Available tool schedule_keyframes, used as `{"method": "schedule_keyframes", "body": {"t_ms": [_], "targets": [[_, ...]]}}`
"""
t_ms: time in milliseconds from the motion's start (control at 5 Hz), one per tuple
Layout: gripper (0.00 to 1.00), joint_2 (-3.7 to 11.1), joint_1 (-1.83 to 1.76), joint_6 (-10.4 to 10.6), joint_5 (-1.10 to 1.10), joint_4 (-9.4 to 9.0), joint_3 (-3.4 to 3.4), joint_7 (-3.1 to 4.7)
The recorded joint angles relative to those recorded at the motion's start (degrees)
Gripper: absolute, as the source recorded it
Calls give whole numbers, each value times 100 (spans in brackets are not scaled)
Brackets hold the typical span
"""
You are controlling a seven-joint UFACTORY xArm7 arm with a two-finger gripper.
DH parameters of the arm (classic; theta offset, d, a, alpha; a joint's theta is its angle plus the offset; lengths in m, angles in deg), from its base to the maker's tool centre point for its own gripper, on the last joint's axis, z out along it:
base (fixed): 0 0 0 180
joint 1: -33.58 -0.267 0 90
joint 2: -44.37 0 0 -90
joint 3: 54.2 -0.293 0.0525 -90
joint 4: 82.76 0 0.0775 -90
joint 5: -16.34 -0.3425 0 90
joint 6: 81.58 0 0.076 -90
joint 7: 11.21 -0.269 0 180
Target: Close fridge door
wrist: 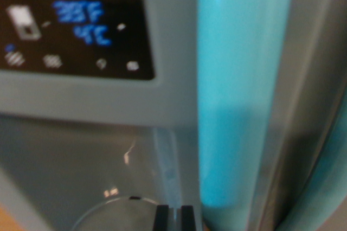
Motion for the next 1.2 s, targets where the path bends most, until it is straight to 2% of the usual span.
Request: {"method": "schedule_keyframes", "body": {"t_ms": [200, 400, 600, 800, 1000, 1200], "targets": [[100, 0, 0, 0, 0, 0, 0, 0], [100, 210, 0, 0, 0, 195, 54, 0], [100, 210, 0, 0, 0, 195, 54, 0], [100, 394, 0, 0, 0, 356, 110, 0], [100, 394, 0, 0, 0, 356, 110, 0], [100, 475, 0, 0, 0, 413, 127, 0]]}}
